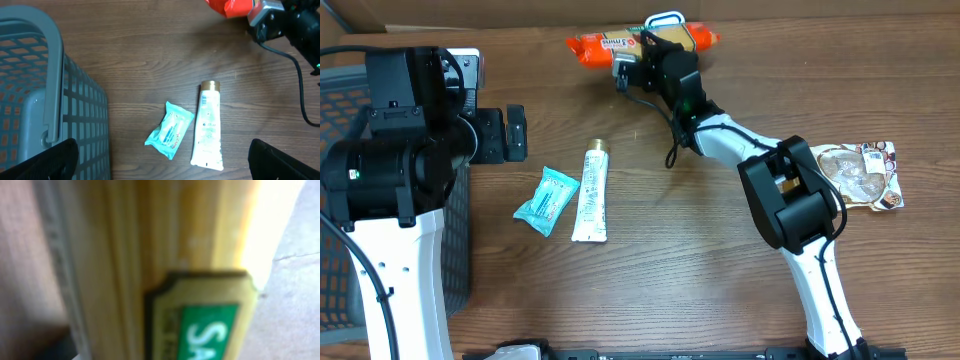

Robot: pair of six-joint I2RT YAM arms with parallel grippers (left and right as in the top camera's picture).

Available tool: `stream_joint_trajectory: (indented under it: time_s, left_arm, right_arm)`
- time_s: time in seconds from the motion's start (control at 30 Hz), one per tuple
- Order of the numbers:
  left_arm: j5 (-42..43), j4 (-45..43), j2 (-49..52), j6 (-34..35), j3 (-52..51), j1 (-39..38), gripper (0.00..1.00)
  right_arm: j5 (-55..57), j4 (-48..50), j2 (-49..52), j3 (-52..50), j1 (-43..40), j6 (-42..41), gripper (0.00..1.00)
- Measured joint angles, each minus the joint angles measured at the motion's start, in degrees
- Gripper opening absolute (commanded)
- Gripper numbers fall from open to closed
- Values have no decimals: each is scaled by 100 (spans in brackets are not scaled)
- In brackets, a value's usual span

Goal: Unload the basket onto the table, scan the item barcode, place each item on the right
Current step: 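Hold the pasta package in front of the scanner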

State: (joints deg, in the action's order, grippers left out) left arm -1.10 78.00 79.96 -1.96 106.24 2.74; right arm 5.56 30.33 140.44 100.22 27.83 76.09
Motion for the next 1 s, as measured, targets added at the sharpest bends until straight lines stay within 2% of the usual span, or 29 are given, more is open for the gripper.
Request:
stream_joint_trajectory:
  time_s: [0.3,0.5,1.0]
  left_arm:
    - [0,0,0,0,0,0,99]
    - [0,2,0,2,0,0,100]
    - [0,0,0,2,0,0,100]
  right_arm:
    - [-9,-9,11,396,0,63,4]
    - [-24,-857,22,402,0,92,4]
    - [-22,-767,44,402,0,466,4]
